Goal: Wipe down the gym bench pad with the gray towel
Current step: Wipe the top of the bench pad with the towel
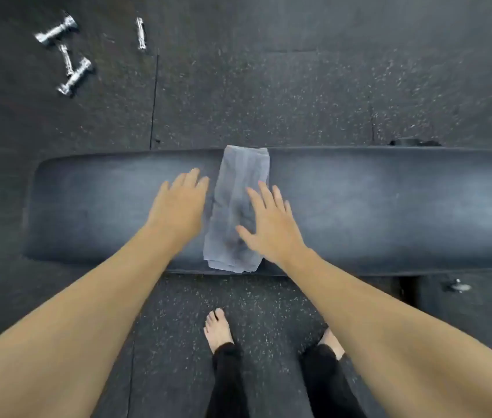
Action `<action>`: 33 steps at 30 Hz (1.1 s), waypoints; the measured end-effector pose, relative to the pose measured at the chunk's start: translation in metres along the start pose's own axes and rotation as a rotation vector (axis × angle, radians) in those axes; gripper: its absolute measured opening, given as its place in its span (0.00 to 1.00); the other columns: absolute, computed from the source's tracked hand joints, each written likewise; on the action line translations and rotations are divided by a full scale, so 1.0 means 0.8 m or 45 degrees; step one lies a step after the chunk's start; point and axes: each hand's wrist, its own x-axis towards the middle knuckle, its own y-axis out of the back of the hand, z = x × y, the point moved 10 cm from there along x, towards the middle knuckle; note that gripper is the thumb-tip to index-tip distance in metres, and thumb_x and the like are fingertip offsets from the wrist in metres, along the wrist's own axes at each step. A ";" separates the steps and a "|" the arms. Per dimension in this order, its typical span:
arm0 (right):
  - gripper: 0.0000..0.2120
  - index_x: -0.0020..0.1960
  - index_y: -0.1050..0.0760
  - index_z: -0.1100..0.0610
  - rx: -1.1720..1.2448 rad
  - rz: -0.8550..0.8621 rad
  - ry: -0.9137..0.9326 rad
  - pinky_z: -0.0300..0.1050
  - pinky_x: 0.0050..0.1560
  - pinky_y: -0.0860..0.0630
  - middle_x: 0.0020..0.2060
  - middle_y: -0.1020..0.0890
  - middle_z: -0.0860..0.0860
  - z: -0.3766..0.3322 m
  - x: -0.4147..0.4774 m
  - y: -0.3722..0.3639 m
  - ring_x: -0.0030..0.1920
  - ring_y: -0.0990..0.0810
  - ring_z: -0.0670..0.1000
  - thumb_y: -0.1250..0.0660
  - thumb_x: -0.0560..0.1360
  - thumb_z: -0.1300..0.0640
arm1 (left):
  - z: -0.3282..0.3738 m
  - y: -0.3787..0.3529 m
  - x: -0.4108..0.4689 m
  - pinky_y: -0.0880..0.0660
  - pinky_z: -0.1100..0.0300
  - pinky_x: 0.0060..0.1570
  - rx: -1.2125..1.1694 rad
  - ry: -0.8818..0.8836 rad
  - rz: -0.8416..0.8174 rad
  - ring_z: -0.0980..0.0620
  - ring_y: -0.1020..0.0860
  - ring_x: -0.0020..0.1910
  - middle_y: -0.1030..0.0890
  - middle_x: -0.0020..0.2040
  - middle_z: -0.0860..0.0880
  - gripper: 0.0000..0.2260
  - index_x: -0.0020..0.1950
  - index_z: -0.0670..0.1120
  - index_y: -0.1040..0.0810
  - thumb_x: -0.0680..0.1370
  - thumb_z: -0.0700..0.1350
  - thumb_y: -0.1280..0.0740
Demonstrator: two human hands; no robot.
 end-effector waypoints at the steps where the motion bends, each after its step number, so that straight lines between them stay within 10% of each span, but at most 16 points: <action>1: 0.40 0.82 0.50 0.54 -0.010 0.010 0.002 0.65 0.79 0.49 0.83 0.53 0.55 -0.005 0.011 -0.017 0.82 0.56 0.63 0.36 0.79 0.41 | -0.010 -0.017 0.003 0.33 0.46 0.65 -0.012 0.038 -0.060 0.40 0.34 0.72 0.39 0.77 0.40 0.27 0.74 0.41 0.38 0.75 0.34 0.38; 6: 0.40 0.83 0.48 0.54 -0.124 0.183 -0.053 0.69 0.78 0.54 0.83 0.56 0.59 -0.036 0.054 -0.057 0.81 0.58 0.67 0.37 0.76 0.44 | -0.046 -0.070 0.008 0.25 0.47 0.47 -0.152 0.064 -0.116 0.40 0.24 0.59 0.31 0.68 0.43 0.20 0.66 0.41 0.32 0.75 0.32 0.39; 18: 0.25 0.80 0.39 0.48 -0.167 0.432 -0.060 0.64 0.79 0.48 0.82 0.45 0.52 0.003 0.074 -0.070 0.82 0.51 0.65 0.47 0.85 0.43 | 0.051 -0.029 0.063 0.26 0.47 0.59 -0.340 -0.191 0.017 0.40 0.29 0.67 0.34 0.73 0.41 0.27 0.73 0.40 0.35 0.74 0.32 0.36; 25: 0.24 0.81 0.39 0.46 -0.261 0.541 -0.188 0.62 0.79 0.47 0.82 0.42 0.51 0.234 0.019 0.025 0.81 0.48 0.64 0.47 0.86 0.45 | 0.203 -0.018 0.121 0.30 0.50 0.64 -0.305 -0.287 -0.038 0.43 0.40 0.76 0.48 0.80 0.42 0.39 0.79 0.43 0.46 0.72 0.33 0.32; 33: 0.27 0.82 0.44 0.47 -0.173 0.586 -0.577 0.64 0.78 0.47 0.83 0.45 0.49 0.608 -0.116 0.171 0.82 0.51 0.62 0.49 0.84 0.45 | 0.425 -0.042 0.210 0.52 0.30 0.72 -0.244 -0.276 -0.388 0.35 0.67 0.77 0.72 0.78 0.48 0.67 0.77 0.57 0.69 0.58 0.61 0.20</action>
